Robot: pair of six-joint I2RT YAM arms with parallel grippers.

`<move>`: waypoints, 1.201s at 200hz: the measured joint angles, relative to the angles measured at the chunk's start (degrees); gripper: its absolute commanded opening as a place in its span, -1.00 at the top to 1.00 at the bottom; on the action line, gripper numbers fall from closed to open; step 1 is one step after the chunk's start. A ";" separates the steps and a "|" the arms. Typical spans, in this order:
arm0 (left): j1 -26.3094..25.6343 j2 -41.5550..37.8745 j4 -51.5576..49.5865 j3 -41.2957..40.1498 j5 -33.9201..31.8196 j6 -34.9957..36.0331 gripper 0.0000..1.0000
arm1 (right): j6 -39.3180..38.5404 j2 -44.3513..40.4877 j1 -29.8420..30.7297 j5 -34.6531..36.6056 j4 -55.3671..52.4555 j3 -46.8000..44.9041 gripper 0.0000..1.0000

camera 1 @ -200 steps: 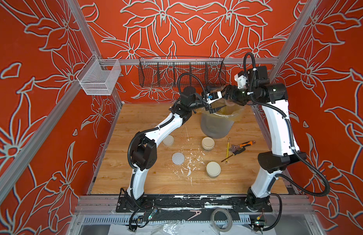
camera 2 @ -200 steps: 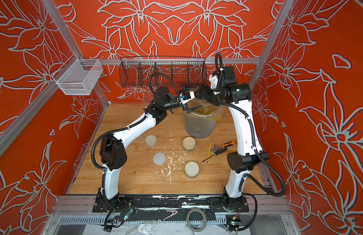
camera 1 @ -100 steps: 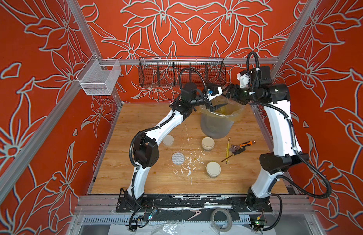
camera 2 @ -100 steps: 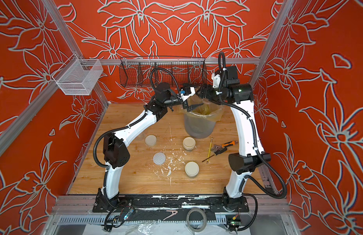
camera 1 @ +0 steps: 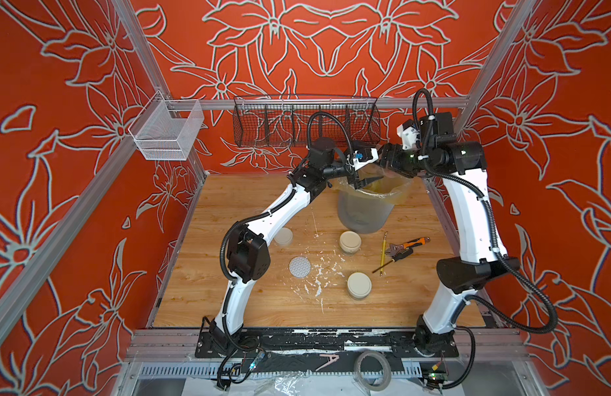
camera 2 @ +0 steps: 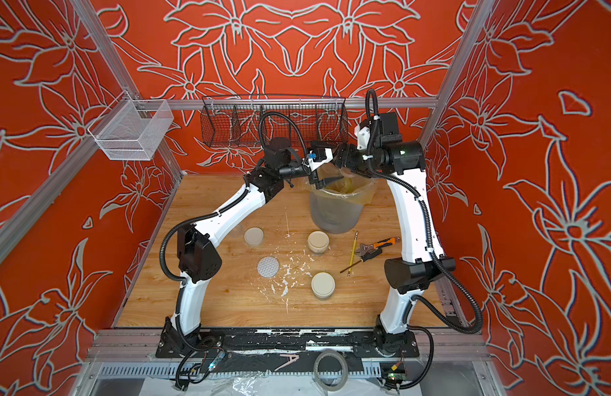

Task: Empty moldy tea leaves from jars
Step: Pour the moldy tea leaves from the jar into the trash bin.

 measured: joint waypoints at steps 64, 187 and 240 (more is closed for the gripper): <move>-0.26 1.31 -0.31 1.42 1.42 9.03 -0.95 | -1.77 0.00 0.24 -1.90 -1.25 -0.02 0.65; -0.85 2.03 0.31 2.16 -1.44 -7.32 -0.47 | 1.90 0.02 0.24 0.94 0.85 -0.02 0.51; -2.62 2.89 -5.42 7.34 -11.89 -24.87 -0.52 | 3.15 0.46 0.87 6.14 5.68 0.48 0.61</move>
